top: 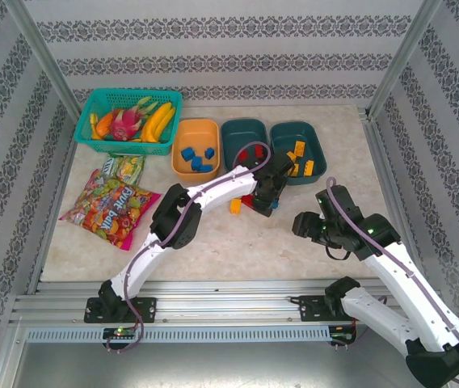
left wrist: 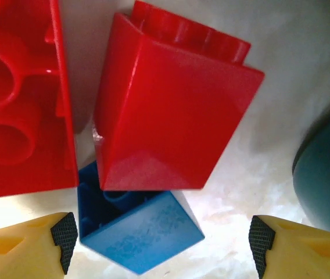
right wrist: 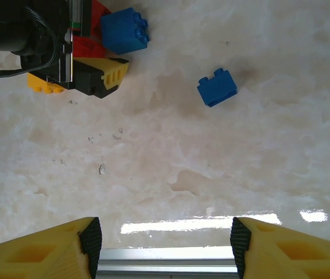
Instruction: Sort the legos into containers by color
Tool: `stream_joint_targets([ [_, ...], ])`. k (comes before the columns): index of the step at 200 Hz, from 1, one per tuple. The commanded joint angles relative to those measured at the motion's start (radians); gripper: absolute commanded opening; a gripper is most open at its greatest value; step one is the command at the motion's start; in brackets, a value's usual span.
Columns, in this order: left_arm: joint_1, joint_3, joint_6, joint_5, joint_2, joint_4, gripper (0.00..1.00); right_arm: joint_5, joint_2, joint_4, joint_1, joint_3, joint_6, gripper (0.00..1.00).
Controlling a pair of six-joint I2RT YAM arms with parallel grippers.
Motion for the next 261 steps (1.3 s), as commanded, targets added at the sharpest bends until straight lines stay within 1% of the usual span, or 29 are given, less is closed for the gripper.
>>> stream_joint_targets([
  [1,-0.011,0.064,-0.099,-0.026,0.039,-0.101,0.77,-0.029,-0.007,-0.020,-0.034,0.003,-0.045,0.63],
  [25,-0.011,0.061,-0.117,-0.025,0.050,-0.111,0.71,-0.053,-0.004,-0.019,-0.070,0.005,-0.067,0.63],
  [60,-0.012,0.056,-0.115,-0.028,0.048,-0.119,0.55,-0.067,0.007,-0.009,-0.092,0.004,-0.082,0.63],
  [78,-0.012,0.043,-0.102,-0.027,0.038,-0.112,0.49,-0.074,0.017,0.003,-0.098,0.003,-0.085,0.63],
  [85,-0.011,0.037,-0.093,-0.027,0.030,-0.105,0.44,-0.077,0.020,0.011,-0.099,0.005,-0.087,0.63],
  [90,-0.012,0.031,-0.087,-0.026,0.025,-0.100,0.42,-0.080,0.020,0.016,-0.099,0.005,-0.089,0.63],
  [95,-0.012,0.027,-0.077,-0.024,0.020,-0.093,0.37,-0.080,0.019,0.023,-0.099,0.005,-0.089,0.63],
  [105,-0.012,0.025,-0.054,-0.013,0.013,-0.094,0.34,-0.081,0.015,0.035,-0.102,0.007,-0.089,0.63],
  [133,-0.013,0.022,0.022,0.006,-0.023,-0.130,0.32,-0.094,-0.004,0.074,-0.109,0.026,-0.095,0.63],
  [158,-0.016,0.010,0.093,0.013,-0.087,-0.137,0.31,-0.086,-0.020,0.104,-0.109,0.057,-0.112,0.62],
  [178,-0.013,0.010,0.171,0.008,-0.145,-0.140,0.31,-0.104,-0.041,0.172,-0.110,0.078,-0.127,0.63],
  [204,0.018,0.005,0.307,-0.008,-0.221,-0.178,0.31,-0.216,-0.056,0.334,-0.113,0.077,-0.136,0.64],
  [213,0.036,-0.005,0.371,-0.012,-0.249,-0.176,0.31,-0.254,-0.049,0.381,-0.112,0.073,-0.135,0.65],
  [221,0.054,-0.011,0.420,-0.012,-0.268,-0.183,0.29,-0.301,-0.035,0.432,-0.113,0.069,-0.135,0.65],
  [234,0.084,-0.013,0.531,-0.014,-0.292,-0.191,0.29,-0.353,-0.012,0.498,-0.114,0.064,-0.127,0.66],
  [244,0.114,-0.013,0.592,0.005,-0.302,-0.207,0.30,-0.393,0.007,0.581,-0.113,0.050,-0.108,0.67],
  [261,0.172,-0.016,0.709,0.054,-0.310,-0.210,0.31,-0.424,0.038,0.731,-0.112,0.009,-0.059,0.69],
])
